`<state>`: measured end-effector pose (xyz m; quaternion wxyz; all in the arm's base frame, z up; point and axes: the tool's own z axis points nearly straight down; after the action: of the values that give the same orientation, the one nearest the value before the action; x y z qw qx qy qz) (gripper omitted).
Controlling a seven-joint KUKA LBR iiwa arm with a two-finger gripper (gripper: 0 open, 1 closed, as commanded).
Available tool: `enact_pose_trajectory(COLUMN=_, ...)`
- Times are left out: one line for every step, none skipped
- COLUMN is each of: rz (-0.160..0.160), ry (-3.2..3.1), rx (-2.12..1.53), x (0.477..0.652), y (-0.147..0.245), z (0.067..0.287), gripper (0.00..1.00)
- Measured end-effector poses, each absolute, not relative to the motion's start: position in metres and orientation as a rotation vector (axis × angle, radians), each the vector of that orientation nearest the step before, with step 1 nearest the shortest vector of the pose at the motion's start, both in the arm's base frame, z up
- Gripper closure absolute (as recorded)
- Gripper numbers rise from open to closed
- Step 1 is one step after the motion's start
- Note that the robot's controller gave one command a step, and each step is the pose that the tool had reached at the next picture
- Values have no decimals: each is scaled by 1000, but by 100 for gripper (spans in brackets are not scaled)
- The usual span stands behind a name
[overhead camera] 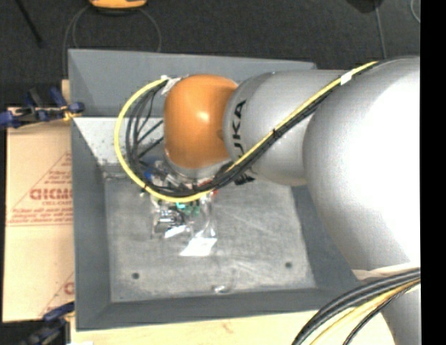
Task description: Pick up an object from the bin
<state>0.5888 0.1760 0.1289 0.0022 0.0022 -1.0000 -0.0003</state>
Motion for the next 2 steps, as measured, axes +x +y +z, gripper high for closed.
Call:
enact_pose_trajectory(rz=-18, ry=-3153, rx=-176, x=602, y=150, z=90, gripper=0)
enact_pose_trajectory(rz=-18, ry=-3160, rx=-190, x=604, y=147, z=88, gripper=100)
